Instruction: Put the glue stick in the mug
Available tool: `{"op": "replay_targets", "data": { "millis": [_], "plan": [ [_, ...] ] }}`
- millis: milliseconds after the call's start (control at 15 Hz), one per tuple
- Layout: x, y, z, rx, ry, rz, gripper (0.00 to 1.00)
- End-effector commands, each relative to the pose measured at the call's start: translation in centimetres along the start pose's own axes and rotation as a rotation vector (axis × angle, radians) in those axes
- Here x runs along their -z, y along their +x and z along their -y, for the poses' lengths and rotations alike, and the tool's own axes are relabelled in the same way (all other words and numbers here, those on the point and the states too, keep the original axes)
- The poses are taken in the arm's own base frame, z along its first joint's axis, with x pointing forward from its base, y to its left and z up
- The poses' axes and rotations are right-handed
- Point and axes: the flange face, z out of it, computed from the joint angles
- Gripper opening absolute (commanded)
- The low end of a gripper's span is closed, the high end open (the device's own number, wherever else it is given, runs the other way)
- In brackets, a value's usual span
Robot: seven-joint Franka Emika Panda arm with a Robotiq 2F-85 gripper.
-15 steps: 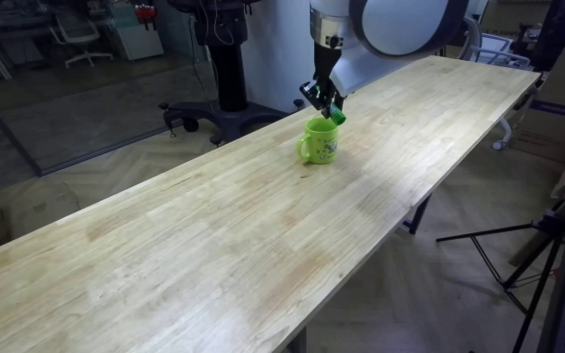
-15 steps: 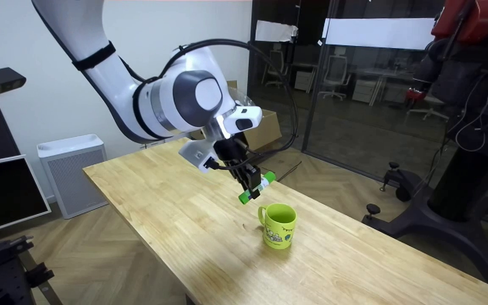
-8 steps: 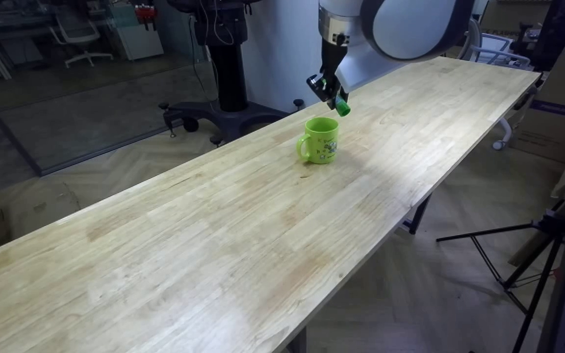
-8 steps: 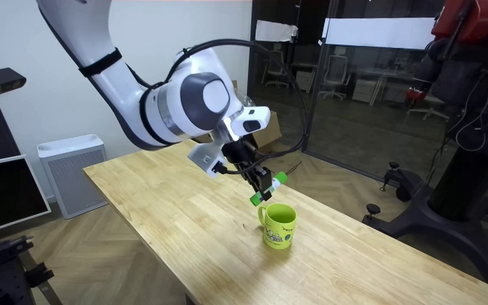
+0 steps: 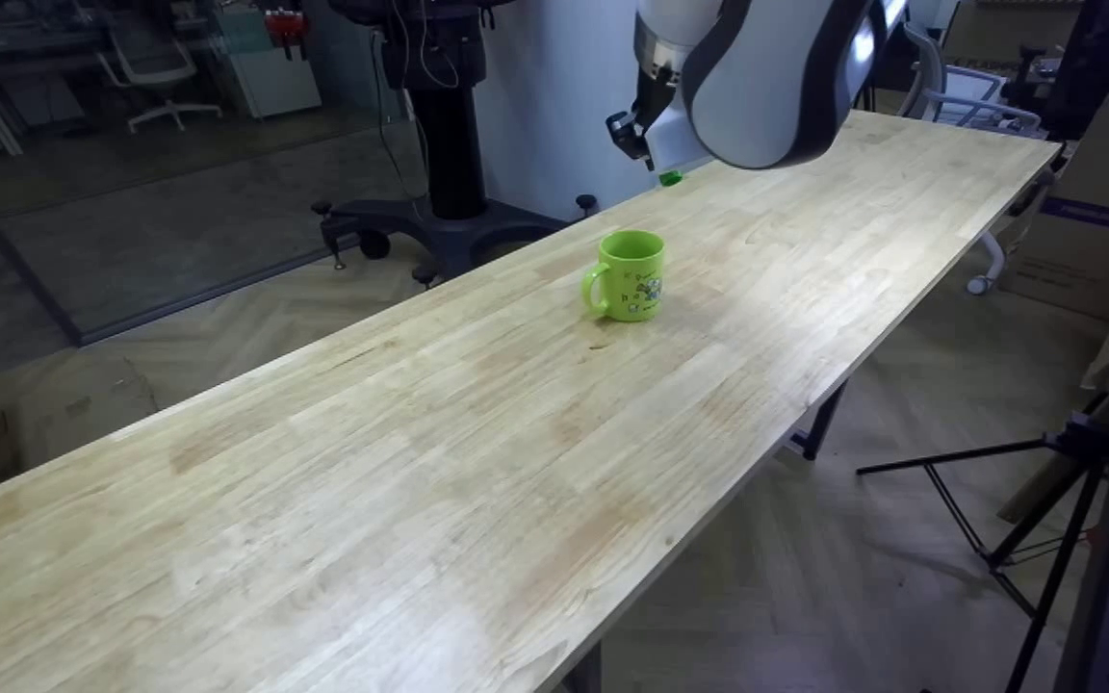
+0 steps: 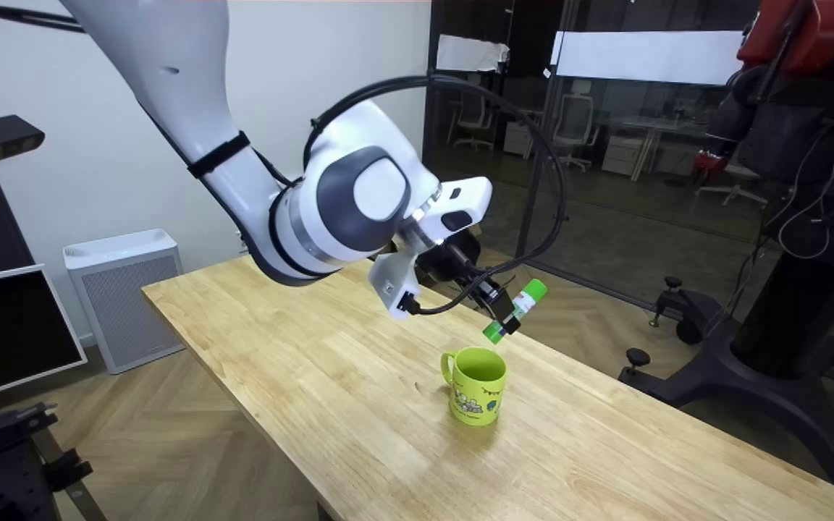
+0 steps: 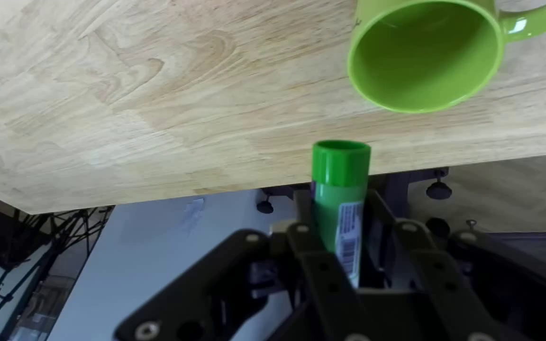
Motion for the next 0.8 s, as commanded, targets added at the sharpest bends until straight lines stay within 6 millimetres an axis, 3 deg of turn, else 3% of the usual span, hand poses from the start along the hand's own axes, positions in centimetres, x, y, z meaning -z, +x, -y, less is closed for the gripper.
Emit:
{"op": "replay_targets", "data": {
  "millis": [0,267,733],
  "plan": [
    [-0.3,-1.3,2.6,-0.052,0.0,-0.044,0.07],
    [-0.6,-2.9,3.7,-0.093,-0.011,-0.072,0.07],
    [-1.5,-3.6,3.1,-0.109,-0.01,-0.091,0.07]
  ]
}}
